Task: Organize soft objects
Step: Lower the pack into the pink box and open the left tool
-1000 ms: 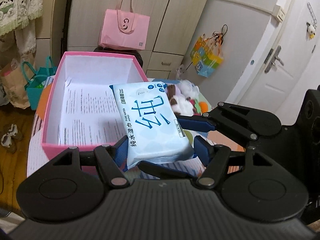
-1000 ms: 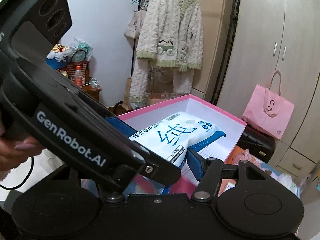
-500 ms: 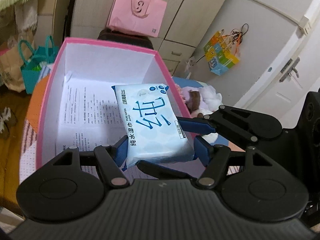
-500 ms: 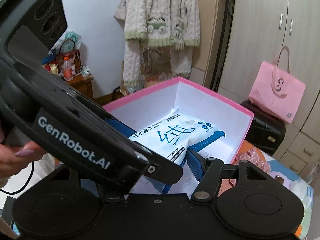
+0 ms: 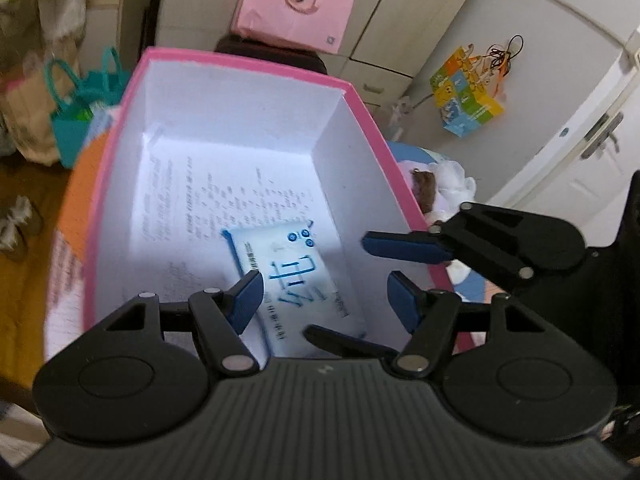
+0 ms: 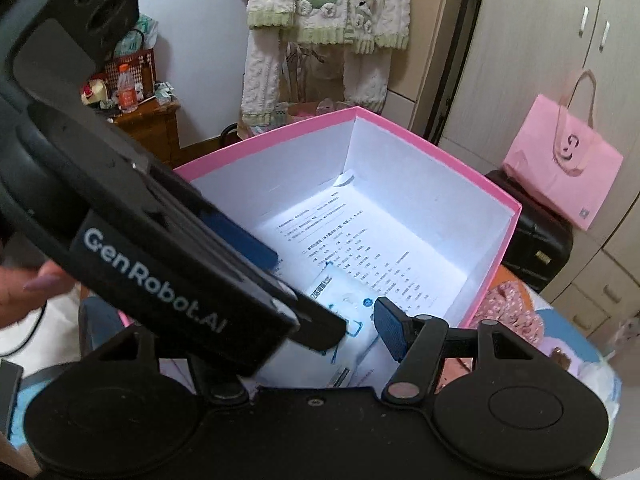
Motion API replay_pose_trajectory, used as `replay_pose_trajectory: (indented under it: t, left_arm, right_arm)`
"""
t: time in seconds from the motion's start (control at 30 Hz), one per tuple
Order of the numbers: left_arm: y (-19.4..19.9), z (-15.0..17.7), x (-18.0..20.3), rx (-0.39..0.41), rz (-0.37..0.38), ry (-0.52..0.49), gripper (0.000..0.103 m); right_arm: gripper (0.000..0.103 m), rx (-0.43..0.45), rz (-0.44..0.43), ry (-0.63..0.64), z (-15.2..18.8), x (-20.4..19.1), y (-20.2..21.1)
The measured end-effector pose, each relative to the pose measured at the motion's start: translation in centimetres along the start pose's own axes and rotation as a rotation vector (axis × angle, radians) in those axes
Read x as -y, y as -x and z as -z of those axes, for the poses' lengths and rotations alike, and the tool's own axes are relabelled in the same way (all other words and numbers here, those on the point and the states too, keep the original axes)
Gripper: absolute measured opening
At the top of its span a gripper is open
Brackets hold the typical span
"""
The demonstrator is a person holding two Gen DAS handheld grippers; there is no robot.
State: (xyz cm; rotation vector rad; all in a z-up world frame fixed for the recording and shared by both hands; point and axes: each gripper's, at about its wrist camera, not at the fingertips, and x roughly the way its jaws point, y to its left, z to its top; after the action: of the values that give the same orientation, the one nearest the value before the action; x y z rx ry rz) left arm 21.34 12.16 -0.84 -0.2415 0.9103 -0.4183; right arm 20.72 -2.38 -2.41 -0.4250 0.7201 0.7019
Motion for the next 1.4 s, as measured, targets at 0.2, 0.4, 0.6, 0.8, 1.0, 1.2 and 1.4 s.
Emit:
replay_pose_trajectory:
  t: [0.2,0.4,0.6,0.8,1.0,1.2,1.4]
  left_arm:
    - [2.1,0.7,1.1,0.028,-0.018,-0.064,0.067]
    - [4.3,1.4,2.6,0.051,-0.040,-0.107,0.068]
    - [6.7,2.2,4.4,0.082,-0.057,-0.137,0.069]
    - [8.5,3.4,6.8,0.096,-0.066,-0.182,0.069]
    - [10.0,4.3,9.3,0.115,-0.065,-0.227,0.070]
    - [10.9,5.3,12.1,0.132,-0.060,-0.277,0.070]
    - [9.8,6.6,14.4,0.108,0.005,-0.324,0.070]
  right_arm:
    - [0.070,0.004,0.011,0.016,0.5,-0.7,1.0]
    - [0.070,0.040,0.020,0.010,0.8,-0.7,2.9]
    - [0.070,0.073,0.023,0.000,1.5,-0.8,5.6]
    - [0.070,0.107,0.026,-0.003,2.4,-0.7,8.2]
    - [0.070,0.145,0.046,-0.015,3.9,-0.1,11.2]
    - [0.070,0.191,0.109,-0.052,6.5,1.7,14.7]
    - [0.071,0.270,0.155,-0.149,10.0,4.1,18.4]
